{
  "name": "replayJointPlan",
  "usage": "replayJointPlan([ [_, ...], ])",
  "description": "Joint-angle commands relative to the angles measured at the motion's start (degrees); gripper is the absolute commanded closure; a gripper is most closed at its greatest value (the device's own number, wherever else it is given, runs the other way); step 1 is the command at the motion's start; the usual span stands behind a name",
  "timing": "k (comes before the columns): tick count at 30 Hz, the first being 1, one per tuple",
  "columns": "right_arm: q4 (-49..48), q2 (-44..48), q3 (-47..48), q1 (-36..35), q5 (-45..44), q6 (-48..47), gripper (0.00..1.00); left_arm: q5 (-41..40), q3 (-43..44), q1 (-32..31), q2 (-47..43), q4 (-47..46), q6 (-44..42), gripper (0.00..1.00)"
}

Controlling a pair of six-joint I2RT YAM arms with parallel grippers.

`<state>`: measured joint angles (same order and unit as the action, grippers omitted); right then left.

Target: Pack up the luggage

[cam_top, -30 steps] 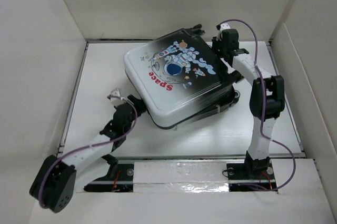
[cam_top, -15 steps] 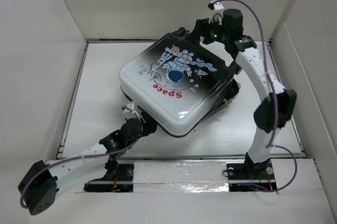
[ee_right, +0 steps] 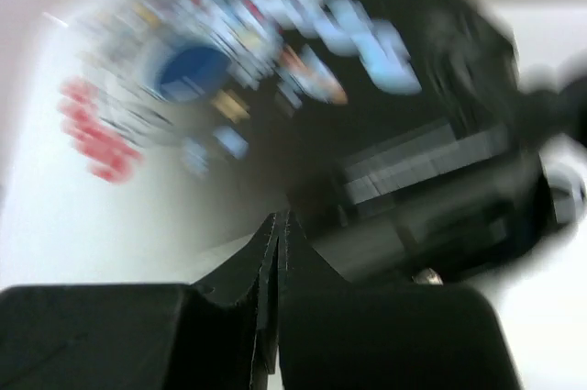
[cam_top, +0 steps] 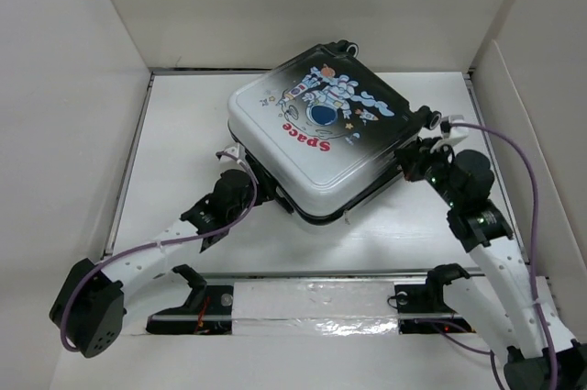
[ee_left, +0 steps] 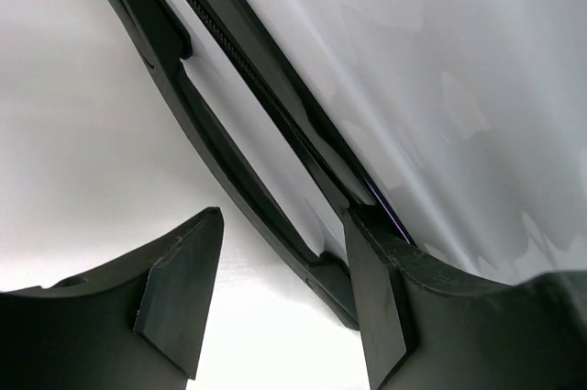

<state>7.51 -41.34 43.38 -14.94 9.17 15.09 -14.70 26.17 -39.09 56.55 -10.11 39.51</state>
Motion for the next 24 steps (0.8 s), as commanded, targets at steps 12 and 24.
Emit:
replayJointPlan([
  [12,-3.7,15.4,-24.6,-13.1,12.1,2.7,0.68,1.4,-6.7,3.3,-8.7,-5.2,0.7,0.78],
  [24,-29.6,-5.4,-28.8,-22.1,8.2,0.3,0.5,15.4,-4.5,-3.3,-2.6,-11.9,-0.1,0.76],
])
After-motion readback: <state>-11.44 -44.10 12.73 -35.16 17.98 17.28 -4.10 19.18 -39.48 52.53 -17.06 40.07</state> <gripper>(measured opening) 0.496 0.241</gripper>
